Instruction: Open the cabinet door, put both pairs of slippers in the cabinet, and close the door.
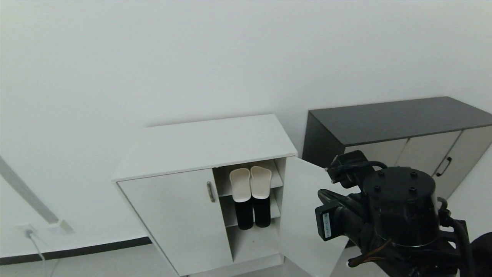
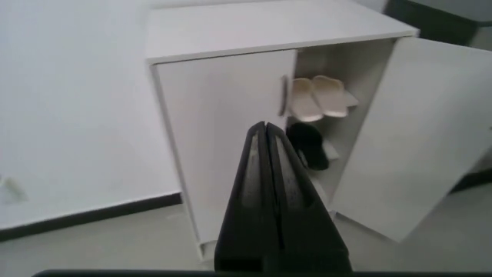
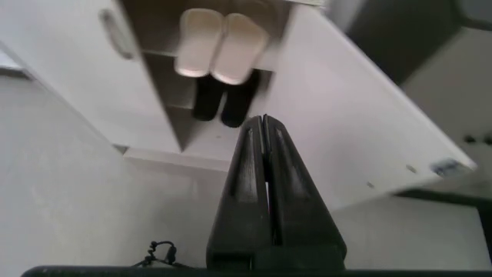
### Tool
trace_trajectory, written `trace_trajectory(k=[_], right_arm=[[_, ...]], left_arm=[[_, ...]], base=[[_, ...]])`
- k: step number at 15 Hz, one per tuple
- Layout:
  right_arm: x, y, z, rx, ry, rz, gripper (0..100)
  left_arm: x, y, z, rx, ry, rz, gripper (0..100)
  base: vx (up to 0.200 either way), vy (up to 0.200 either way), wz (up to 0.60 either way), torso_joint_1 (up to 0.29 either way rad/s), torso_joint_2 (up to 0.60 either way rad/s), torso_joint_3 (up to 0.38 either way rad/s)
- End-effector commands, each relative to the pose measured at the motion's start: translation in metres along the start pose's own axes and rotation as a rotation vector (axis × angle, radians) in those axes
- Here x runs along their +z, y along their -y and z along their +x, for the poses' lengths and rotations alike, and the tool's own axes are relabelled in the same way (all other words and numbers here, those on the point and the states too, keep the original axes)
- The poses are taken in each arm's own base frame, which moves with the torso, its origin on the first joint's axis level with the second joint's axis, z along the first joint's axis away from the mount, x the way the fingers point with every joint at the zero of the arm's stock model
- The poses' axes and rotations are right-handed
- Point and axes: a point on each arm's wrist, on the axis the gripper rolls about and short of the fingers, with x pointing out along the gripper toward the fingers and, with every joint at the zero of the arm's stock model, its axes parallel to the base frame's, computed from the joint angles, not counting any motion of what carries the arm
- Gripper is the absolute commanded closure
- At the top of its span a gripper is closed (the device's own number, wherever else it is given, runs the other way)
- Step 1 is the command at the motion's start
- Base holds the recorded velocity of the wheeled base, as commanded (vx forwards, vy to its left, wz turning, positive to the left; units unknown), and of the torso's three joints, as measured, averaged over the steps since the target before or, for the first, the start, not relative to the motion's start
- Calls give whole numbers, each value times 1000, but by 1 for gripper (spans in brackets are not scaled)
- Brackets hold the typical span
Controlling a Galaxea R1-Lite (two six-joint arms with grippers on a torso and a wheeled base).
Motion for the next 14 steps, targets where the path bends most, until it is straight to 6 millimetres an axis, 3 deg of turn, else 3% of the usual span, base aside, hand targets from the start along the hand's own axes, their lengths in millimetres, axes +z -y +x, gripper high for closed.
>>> trace_trajectory(k=[1,5,10,14], right_arm=[[2,3,1,-10,6,8,100],[0,4,4,-18,11,7,100],[-1,5,5,-21,7,-8,100],[1,18,26,-52,-2,20,100]], left_arm=[[0,0,0,0,-1,0,100],[0,0,0,0,-1,0,100],[0,0,0,1,-1,1,100],[0,0,0,1,-1,1,100]], base=[[0,0,-600,2,2,2],[0,0,0,0,0,0],[-200,0,0,3,4,3],[0,0,0,0,0,0]])
